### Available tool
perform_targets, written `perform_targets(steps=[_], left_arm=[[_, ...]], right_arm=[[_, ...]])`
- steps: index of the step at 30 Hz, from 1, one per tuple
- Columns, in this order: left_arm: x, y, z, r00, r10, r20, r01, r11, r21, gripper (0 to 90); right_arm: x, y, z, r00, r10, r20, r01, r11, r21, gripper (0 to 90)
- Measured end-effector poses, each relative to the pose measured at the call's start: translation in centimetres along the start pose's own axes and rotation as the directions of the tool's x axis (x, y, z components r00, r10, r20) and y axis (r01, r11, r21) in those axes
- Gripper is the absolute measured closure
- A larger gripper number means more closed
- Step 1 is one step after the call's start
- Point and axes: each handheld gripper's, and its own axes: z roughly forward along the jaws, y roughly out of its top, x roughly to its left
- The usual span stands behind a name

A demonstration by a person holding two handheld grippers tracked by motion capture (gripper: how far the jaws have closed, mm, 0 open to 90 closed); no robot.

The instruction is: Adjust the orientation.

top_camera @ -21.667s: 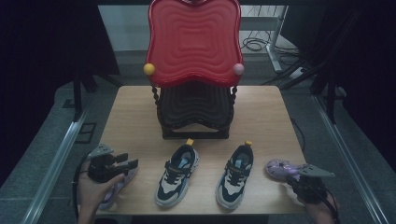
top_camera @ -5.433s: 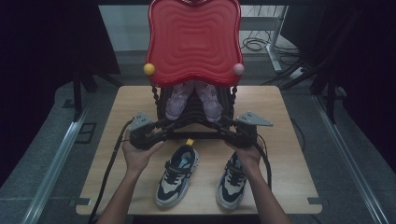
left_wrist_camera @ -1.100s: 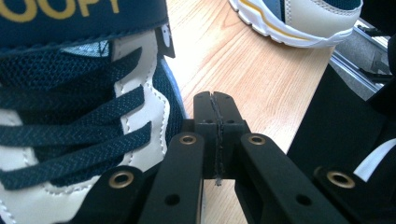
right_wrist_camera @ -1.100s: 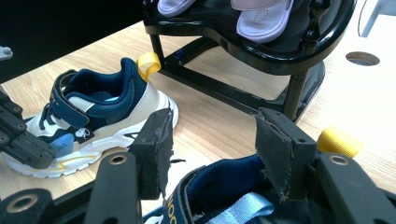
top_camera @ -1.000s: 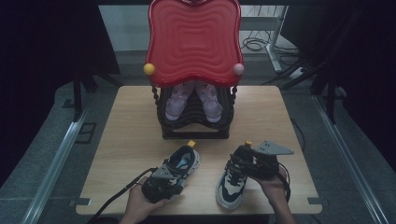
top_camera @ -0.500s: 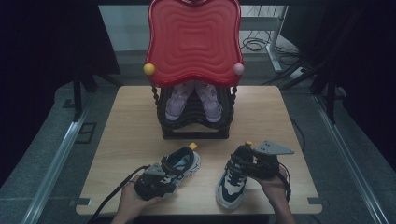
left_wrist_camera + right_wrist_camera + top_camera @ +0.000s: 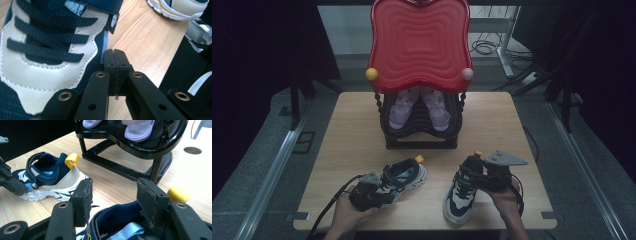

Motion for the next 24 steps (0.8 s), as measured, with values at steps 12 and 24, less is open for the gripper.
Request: perform_targets(steps=[12,24], left_arm=[[1.4,-0.4,-0.8,0.9992,-0.033,-0.024,0.032,0.9993,-0.017,89.9],[2.6,-0.7,-1.2,0.9953,-0.079,-0.057,0.077,0.9962,-0.040,89.9]], right_arm=[[0.0,0.0,0.0,1.0000,-0.003,0.002,0.003,1.000,-0.003,46.9],[0.0,0.0,0.0,1.0000,-0.005,0.001,0.005,1.000,-0.003,46.9]])
